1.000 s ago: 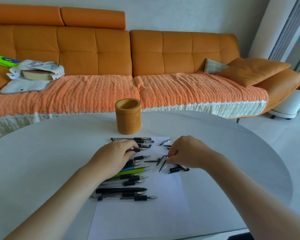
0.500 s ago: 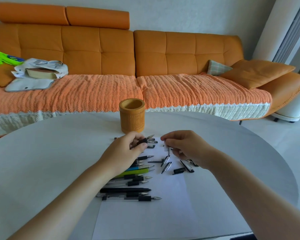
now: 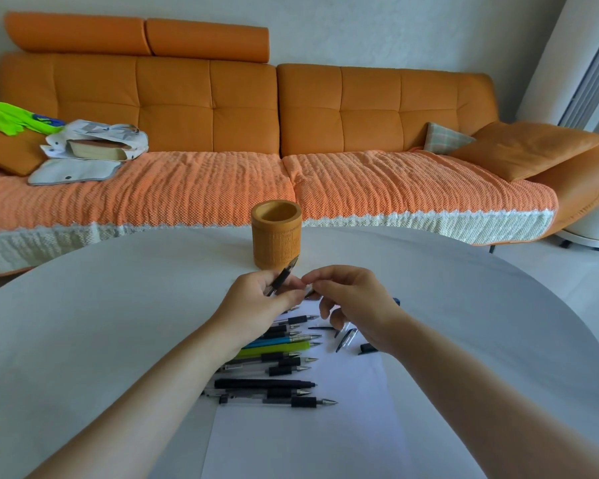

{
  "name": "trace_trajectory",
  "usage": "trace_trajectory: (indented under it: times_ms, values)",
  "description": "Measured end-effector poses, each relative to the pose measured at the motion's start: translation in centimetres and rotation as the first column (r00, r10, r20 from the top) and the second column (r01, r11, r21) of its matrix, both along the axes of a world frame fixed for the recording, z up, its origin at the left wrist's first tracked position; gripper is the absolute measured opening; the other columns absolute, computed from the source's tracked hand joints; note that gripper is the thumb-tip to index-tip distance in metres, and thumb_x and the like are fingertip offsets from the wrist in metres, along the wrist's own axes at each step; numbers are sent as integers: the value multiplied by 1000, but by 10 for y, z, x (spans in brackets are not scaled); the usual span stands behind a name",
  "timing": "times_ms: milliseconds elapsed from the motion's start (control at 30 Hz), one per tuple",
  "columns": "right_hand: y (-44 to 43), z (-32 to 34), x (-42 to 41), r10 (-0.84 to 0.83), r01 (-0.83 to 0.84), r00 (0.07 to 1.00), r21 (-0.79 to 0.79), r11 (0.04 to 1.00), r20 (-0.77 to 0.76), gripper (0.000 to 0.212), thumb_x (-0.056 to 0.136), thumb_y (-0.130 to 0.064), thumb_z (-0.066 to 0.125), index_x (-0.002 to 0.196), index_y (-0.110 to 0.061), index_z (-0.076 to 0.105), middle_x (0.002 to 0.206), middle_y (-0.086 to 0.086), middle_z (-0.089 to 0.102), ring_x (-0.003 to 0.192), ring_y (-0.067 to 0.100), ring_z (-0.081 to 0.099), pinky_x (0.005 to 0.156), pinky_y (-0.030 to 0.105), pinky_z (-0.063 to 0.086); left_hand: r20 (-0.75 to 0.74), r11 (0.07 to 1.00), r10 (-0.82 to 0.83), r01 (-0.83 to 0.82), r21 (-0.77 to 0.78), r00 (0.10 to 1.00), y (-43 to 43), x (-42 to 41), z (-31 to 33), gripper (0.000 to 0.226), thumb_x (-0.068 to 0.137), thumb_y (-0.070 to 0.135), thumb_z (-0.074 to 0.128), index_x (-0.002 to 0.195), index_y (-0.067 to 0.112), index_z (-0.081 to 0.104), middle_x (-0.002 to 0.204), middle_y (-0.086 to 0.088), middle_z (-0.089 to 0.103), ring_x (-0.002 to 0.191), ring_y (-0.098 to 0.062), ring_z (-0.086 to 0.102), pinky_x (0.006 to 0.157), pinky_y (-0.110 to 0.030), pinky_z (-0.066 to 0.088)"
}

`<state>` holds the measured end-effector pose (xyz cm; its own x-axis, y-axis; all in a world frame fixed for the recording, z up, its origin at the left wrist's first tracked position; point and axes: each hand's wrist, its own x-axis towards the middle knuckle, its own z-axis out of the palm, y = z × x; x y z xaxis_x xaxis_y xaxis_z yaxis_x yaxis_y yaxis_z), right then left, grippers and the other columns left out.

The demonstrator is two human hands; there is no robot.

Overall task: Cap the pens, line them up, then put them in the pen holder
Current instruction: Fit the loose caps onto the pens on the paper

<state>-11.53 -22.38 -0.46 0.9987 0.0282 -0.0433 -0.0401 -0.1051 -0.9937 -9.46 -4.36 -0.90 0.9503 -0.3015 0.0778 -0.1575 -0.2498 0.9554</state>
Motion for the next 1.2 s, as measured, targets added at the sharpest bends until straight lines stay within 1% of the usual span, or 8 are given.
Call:
trace_trajectory:
  times_ms: [167,267,467,600,767,933,1067,1200]
  values:
    - [-3,2,2,-20,24,1000,-153,988,23,15,84,-6,73,95,-15,76,63,8,68,47,15,52,48,26,47,-22,1000,15,-15,4,1000,8,4,3,19,97,29,54,103,21,70,59,14,58,48,-3,45,56,-22,37]
    - [-7,0,5,-116,121,992,-95,988,57,8,90,-11,68,90,-12,76,71,9,69,48,15,55,44,27,46,-17,997,-24,26,77,1000,19,11,5,32,104,26,38,103,20,69,72,3,59,56,-12,41,57,-25,36]
    - [-12,3,7,-124,137,985,-113,984,120,12,93,-12,64,91,-15,76,63,12,61,49,19,48,44,26,40,179,895,-118,27,446,977,30,10,6,36,102,29,42,68,20,52,48,13,44,46,-4,38,55,-26,31]
    - [-7,1,6,-84,105,989,-180,978,119,12,93,-16,65,92,-20,76,54,9,59,46,16,43,46,25,40,201,881,-158,46,472,967,29,7,7,37,101,29,45,67,38,58,53,15,49,51,-3,44,56,-26,32]
    - [-1,0,2,-25,63,991,-297,953,129,11,92,-21,66,92,-24,76,54,3,61,49,15,47,49,25,42,182,872,-171,63,486,968,26,5,5,23,100,30,48,110,37,68,74,8,61,67,-5,53,64,-26,40]
    - [3,-2,-3,40,36,985,-423,906,169,9,91,-23,67,94,-25,76,49,-12,59,48,4,50,53,17,46,156,831,-221,102,547,963,24,1,8,17,100,31,47,101,37,62,85,11,61,74,-5,57,64,-22,41]
    - [0,-5,-3,57,37,979,-442,896,197,9,90,-23,69,92,-28,76,49,-10,59,50,10,51,56,25,48,160,807,-223,90,584,962,27,2,12,27,100,32,48,75,28,59,74,11,57,60,0,50,56,-18,32]
    - [3,-8,-5,60,54,970,-452,890,235,11,90,-22,68,94,-30,75,52,-9,59,50,10,48,52,26,44,227,844,-230,78,531,946,30,3,9,26,95,30,57,71,23,66,72,7,61,67,-6,57,60,-22,40]
